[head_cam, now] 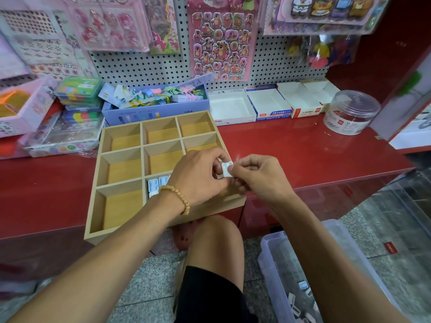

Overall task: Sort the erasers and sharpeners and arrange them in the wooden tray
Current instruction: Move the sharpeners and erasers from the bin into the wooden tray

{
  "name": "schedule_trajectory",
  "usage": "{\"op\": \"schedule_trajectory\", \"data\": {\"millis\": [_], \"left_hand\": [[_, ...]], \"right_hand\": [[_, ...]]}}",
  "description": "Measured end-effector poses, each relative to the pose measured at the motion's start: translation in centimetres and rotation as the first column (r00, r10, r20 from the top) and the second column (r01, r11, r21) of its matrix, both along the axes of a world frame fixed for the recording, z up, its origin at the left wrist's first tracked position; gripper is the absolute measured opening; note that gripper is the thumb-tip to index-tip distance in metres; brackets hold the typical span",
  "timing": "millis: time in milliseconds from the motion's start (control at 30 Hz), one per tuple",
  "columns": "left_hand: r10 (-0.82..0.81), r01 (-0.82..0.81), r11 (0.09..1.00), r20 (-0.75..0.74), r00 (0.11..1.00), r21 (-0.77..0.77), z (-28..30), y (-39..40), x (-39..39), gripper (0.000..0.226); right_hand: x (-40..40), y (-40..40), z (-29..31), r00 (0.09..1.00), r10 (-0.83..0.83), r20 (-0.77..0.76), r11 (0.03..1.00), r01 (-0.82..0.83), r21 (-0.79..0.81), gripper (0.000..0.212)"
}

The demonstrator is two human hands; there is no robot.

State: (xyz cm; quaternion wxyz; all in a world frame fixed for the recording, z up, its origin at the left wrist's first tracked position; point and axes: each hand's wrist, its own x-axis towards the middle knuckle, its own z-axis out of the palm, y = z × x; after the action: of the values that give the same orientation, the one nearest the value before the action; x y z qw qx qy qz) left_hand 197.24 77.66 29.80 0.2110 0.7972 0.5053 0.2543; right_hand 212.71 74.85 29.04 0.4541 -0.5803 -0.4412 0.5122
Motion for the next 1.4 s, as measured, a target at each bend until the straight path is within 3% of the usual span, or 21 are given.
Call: {"op": "schedule_trajectory", "data": {"millis": [100,167,300,500,667,833,1100,1267,1400], "left_hand": [[0.041,-0.041,0.999,-0.063,0.997,-0.007,-0.3,0.4,-0.4,0.023],[0.077,-0.080,0.997,-0.183,0.980,-0.008,-0.9,0.8,-0.8,0.020],[0.119,-0.118,0.993,-0.394,0.911,0.027,-2.2,1.4,-1.1,0.025],[0.163,-0.094,0.985,-0.584,0.795,0.146,-2.7,2.0,0.5,0.023],[0.175,-0.093,0.982,-0.599,0.781,0.166,-2.5,1.9,0.0,0.017],[0.174,-0.085,0.984,-0.710,0.682,0.159,-2.7,1.8,0.2,0.016],[0.194,-0.028,0.972,-0.733,0.652,0.233,-2.9,1.6,0.2,0.019],[0.140,-0.002,0.983,-0.737,0.662,0.186,-2.6,1.9,0.2,0.024],[0.154,-0.023,0.978,-0.646,0.748,0.206,-1.6,1.3,0.1,0.033]], "right_hand": [[0.1,0.0,0.0,0.999,0.034,0.032,0.999,-0.034,-0.010,0.006],[0.5,0.0,-0.1,0.997,0.020,0.070,1.000,-0.020,0.002,0.007],[2.1,0.1,-0.3,0.977,-0.066,0.205,0.997,0.057,0.051,0.006],[4.0,-0.3,-0.7,0.969,-0.107,0.222,0.993,0.095,0.065,0.010],[4.6,-0.7,-1.1,0.966,-0.127,0.224,0.992,0.122,0.038,0.012],[4.3,-0.8,-1.5,0.965,-0.125,0.229,0.992,0.124,0.018,0.011],[5.0,-0.8,-1.3,0.963,-0.136,0.231,0.991,0.134,0.024,0.013],[5.3,-1.0,-1.3,0.962,-0.144,0.231,0.989,0.144,0.018,0.013],[5.5,-1.4,-1.1,0.959,-0.152,0.238,0.988,0.153,0.014,0.013]]}}
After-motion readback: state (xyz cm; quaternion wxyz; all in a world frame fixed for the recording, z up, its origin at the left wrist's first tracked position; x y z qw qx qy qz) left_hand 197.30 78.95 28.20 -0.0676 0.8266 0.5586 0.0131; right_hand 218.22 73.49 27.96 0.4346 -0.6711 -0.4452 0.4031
